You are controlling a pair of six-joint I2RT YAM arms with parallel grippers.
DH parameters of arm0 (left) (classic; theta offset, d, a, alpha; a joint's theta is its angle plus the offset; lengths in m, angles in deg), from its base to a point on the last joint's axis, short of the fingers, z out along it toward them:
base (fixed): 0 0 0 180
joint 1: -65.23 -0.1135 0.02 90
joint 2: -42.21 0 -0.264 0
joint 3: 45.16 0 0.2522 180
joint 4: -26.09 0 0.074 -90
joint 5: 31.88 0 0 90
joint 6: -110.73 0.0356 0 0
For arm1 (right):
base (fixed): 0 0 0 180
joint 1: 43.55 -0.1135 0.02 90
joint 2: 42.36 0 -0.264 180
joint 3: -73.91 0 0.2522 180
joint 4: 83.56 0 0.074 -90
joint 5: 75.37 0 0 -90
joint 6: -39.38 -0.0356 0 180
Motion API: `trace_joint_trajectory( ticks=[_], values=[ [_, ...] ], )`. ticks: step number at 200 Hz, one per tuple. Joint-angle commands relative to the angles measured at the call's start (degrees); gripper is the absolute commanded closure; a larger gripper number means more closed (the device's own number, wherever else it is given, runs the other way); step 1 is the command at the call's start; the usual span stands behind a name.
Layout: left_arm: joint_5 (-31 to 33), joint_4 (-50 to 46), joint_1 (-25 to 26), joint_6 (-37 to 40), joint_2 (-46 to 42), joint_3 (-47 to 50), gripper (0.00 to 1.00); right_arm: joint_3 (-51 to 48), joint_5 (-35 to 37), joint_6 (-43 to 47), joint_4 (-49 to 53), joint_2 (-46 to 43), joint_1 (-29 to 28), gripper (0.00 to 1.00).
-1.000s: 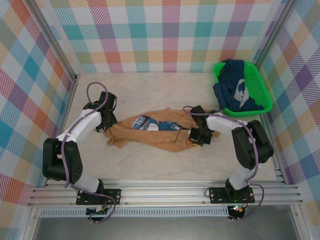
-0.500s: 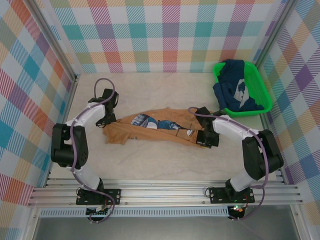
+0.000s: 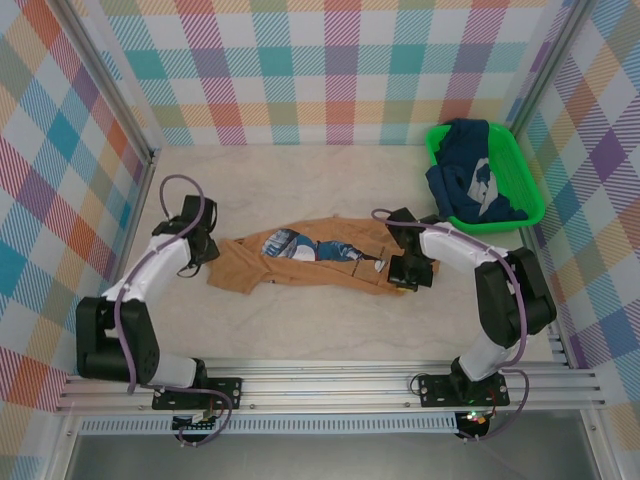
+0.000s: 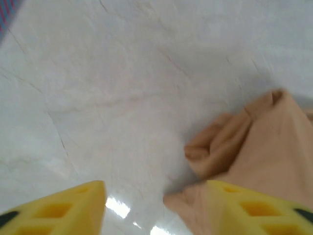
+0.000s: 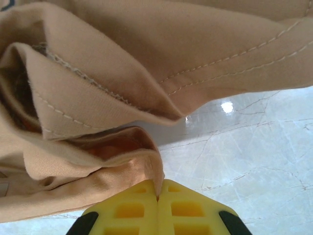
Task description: Fold and stack the t-shirts
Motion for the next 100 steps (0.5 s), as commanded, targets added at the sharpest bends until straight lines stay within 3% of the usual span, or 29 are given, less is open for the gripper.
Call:
trace_joint_trajectory(
  ticks=[1, 27, 51, 100],
  values=[
    [-9.2, 3.1, -0.7, 0.9, 1.6, 3.9, 0.51, -0.4, -0.6, 1.3, -0.2, 0.2, 1.1, 1.00],
    [-14.3, 5.5, -4.7, 4.2, 7.0, 4.2, 0.62, -0.8, -0.9, 1.8, -0.6, 0.2, 1.7, 1.00],
    [-17.6, 8.1, -4.9, 8.7, 8.2, 4.9, 0.57, -0.4, -0.7, 1.9, -0.6, 0.3, 2.0, 1.00],
    [-17.9, 8.6, -5.0, 10.2, 13.7, 4.2, 0.58, -0.1, -1.3, 0.8, -0.7, 0.6, 2.2, 1.00]
  ],
)
